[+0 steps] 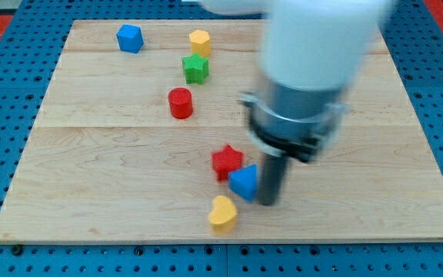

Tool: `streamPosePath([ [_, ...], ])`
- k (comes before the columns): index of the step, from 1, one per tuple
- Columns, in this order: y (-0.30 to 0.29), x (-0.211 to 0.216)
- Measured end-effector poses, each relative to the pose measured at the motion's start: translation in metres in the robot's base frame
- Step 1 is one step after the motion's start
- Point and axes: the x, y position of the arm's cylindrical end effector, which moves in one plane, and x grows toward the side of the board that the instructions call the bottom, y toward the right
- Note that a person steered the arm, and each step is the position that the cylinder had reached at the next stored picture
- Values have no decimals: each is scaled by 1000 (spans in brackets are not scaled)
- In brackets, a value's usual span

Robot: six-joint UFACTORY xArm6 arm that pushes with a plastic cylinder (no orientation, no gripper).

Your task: Push the red star below the red circle

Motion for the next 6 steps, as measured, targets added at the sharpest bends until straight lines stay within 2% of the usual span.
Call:
streamPosePath([
  [1, -48, -45],
  [2, -41, -50],
  [3, -6, -52],
  [4, -8, -66],
  [6, -61, -74],
])
